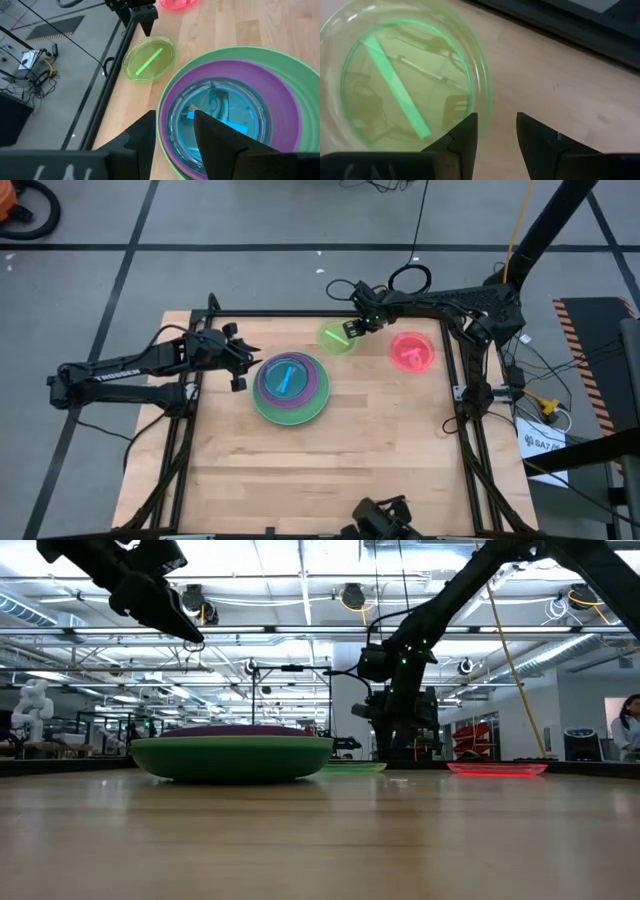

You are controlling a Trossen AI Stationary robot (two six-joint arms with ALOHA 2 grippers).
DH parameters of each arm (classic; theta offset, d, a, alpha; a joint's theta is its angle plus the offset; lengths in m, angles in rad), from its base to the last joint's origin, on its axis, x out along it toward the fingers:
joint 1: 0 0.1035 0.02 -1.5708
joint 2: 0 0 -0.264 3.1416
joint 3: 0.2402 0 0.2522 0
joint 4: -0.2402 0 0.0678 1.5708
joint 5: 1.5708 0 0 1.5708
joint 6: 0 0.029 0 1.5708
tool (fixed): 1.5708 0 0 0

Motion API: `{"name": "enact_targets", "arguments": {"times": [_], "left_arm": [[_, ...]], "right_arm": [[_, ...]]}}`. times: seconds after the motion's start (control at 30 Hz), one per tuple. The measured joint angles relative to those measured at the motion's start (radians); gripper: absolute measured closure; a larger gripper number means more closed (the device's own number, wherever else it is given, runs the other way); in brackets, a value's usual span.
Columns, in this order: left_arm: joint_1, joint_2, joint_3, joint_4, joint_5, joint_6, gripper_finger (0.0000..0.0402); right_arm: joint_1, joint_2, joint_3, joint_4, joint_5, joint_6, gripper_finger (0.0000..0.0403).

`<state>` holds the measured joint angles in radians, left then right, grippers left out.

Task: Stack plastic plates
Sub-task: Stack the transparent green plate on top of the transparent blue plate

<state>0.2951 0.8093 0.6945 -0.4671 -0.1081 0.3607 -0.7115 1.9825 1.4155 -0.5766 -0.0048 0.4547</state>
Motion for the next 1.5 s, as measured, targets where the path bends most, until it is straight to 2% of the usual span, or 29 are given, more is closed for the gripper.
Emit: {"name": "enact_targets", "arguments": {"times": [0.3, 0.57, 0.9, 1.33, 1.5], "left_arm": [[0.000, 0.000, 0.000, 0.000, 0.000, -0.001, 0.0261], [0.000, 0.000, 0.000, 0.000, 0.000, -0.003, 0.0261], [0.000, 0.000, 0.000, 0.000, 0.000, -0.002, 0.0261], [0.000, 0.000, 0.000, 0.000, 0.001, -0.002, 0.0261], [0.000, 0.000, 0.000, 0.000, 0.001, -0.004, 0.0261]], "right_arm": [[-0.002, 0.013, -0.001, 0.038, -0.001, -0.021, 0.0275], [0.002, 0.013, -0.057, 0.103, -0.002, -0.021, 0.0275], [0.028, 0.013, -0.072, 0.196, -0.080, -0.017, 0.0276], [0.031, 0.027, -0.073, 0.220, -0.075, -0.002, 0.0352], [0.032, 0.068, -0.070, 0.243, -0.099, -0.002, 0.0352]]}}
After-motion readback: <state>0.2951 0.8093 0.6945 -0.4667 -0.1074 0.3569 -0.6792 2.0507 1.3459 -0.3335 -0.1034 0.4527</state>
